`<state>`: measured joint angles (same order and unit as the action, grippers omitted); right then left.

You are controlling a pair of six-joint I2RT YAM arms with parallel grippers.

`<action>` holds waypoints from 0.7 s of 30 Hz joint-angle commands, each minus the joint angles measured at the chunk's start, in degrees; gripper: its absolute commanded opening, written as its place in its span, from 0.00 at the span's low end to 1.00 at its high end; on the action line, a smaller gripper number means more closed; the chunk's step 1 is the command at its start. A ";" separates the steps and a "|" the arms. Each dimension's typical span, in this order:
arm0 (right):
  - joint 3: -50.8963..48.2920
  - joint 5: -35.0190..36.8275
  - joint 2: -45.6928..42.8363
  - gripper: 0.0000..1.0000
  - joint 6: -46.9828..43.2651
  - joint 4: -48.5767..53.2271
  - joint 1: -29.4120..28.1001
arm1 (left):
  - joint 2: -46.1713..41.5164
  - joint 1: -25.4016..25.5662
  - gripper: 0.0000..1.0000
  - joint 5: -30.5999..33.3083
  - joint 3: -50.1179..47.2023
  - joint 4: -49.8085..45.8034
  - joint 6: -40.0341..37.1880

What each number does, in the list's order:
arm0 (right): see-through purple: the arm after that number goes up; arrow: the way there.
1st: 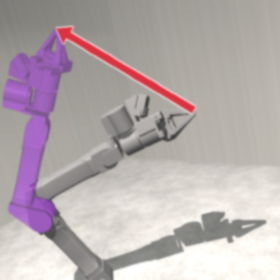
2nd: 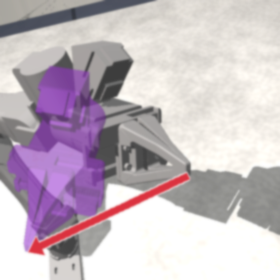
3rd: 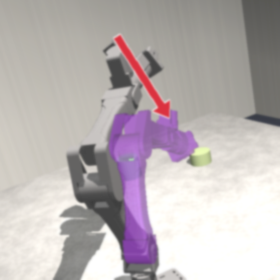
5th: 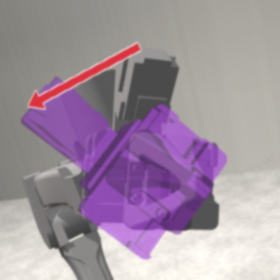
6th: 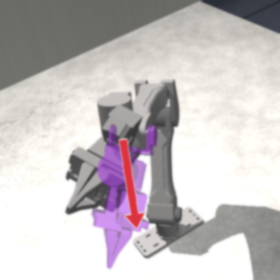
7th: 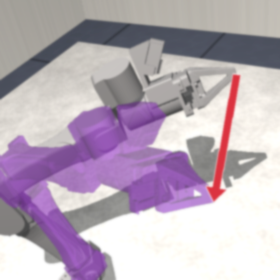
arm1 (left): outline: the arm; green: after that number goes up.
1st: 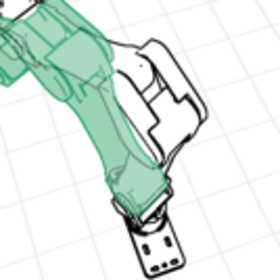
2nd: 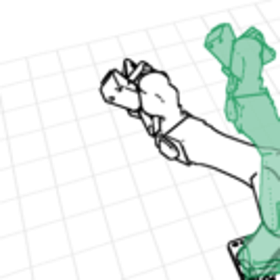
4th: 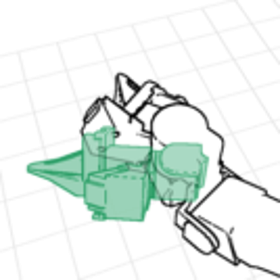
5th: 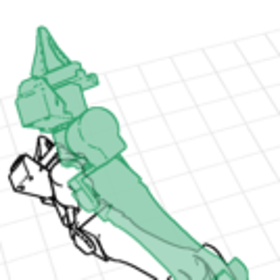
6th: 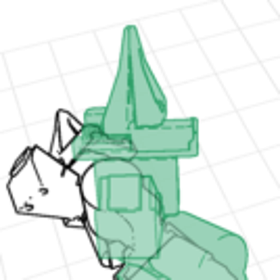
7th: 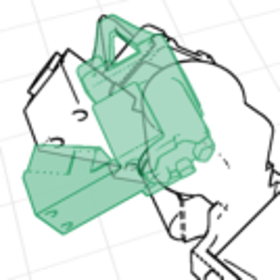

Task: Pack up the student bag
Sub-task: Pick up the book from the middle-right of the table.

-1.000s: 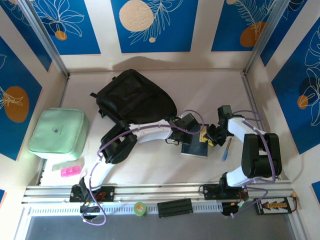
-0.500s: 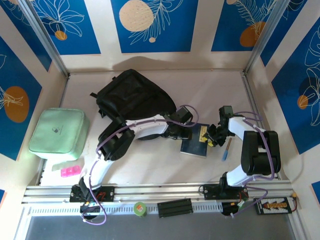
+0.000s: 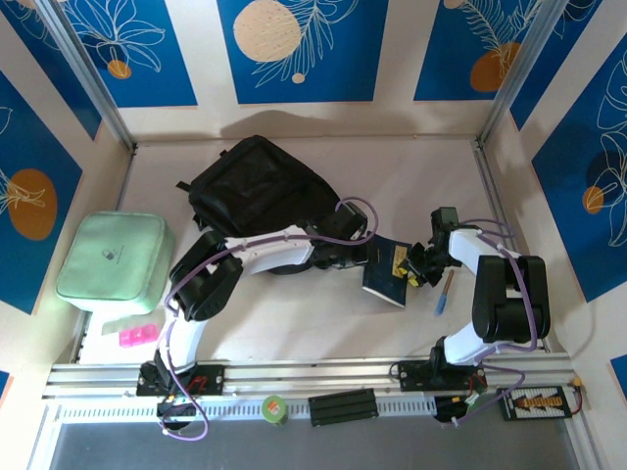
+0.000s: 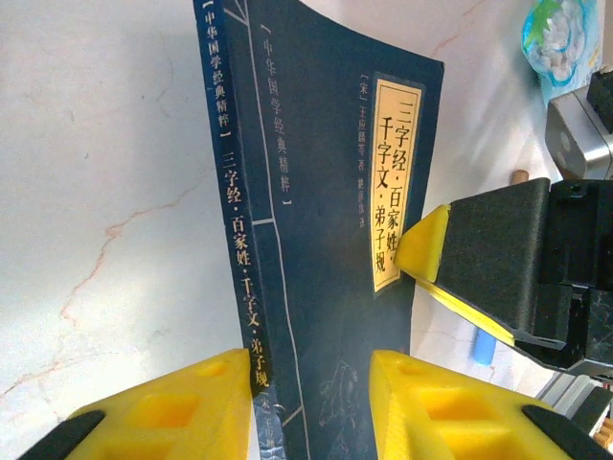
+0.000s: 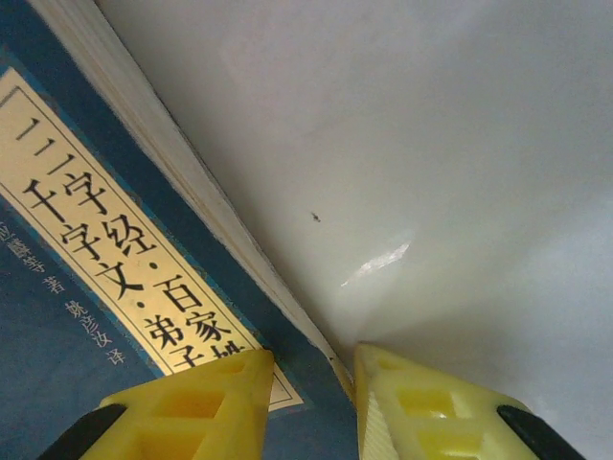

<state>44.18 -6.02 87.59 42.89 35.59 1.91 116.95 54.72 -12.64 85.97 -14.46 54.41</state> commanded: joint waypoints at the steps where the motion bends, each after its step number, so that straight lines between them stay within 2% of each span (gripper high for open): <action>1: -1.44 -4.10 1.46 0.29 0.92 -1.27 -0.66 | 1.10 1.49 0.35 -7.32 0.77 5.50 1.97; 12: -1.78 -3.74 1.27 0.20 1.31 -1.49 -0.55 | 2.50 1.34 0.35 -10.18 1.95 6.65 4.10; 21: -2.35 -3.93 1.00 0.19 1.65 -2.24 0.07 | 2.18 0.66 0.26 -11.98 -0.46 11.46 8.88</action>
<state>43.44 -8.03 87.59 43.55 33.63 2.28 118.98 55.02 -20.18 85.95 -8.25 61.08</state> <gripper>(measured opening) 0.190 0.263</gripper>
